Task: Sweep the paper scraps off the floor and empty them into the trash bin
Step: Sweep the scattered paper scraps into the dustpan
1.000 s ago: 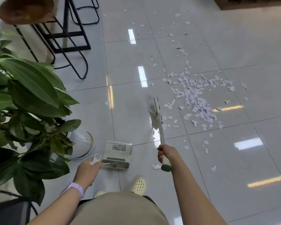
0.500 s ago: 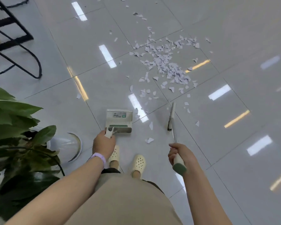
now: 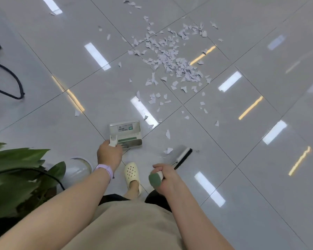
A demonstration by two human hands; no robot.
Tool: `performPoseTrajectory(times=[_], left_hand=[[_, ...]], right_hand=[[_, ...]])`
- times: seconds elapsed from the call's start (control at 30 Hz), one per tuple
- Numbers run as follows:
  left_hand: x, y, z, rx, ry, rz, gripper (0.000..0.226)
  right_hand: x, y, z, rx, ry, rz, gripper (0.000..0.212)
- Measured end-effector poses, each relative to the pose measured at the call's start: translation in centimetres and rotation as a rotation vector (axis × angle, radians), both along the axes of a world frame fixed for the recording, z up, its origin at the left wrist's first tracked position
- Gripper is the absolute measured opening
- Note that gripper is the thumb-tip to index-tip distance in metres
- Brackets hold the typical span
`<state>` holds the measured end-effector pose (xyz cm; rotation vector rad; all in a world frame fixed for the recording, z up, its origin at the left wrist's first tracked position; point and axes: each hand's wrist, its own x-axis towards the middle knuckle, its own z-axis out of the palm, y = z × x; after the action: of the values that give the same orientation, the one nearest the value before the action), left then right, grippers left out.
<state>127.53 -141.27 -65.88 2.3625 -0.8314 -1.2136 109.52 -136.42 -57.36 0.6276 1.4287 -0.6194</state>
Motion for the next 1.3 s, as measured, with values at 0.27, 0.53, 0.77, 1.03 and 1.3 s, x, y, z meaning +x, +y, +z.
performPoseTrajectory(times=[0.27, 0.53, 0.77, 1.03, 1.3], left_hand=[[1.4, -4.9, -0.8, -0.021, 0.031, 0.014, 0.019], [0.7, -5.1, -1.4, -0.021, -0.005, -0.010, 0.012], [0.1, -5.2, -0.7, -0.005, 0.030, 0.002, 0.010], [-6.0, -5.2, 0.9, 0.011, 0.026, -0.075, 0.011], [-14.1, -9.0, 2.4, -0.055, -0.021, -0.158, 0.008]], right_hand=[[6.4, -10.1, -4.6, -0.163, -0.309, -0.115, 0.031], [-2.5, -14.7, -9.2, -0.330, -0.439, -0.477, 0.027], [-8.3, -11.9, -5.7, -0.315, -0.395, -0.229, 0.054], [-13.2, -8.3, -2.4, -0.223, -0.059, -0.409, 0.034], [-21.5, -9.0, -1.2, -0.010, 0.336, -0.319, 0.029]])
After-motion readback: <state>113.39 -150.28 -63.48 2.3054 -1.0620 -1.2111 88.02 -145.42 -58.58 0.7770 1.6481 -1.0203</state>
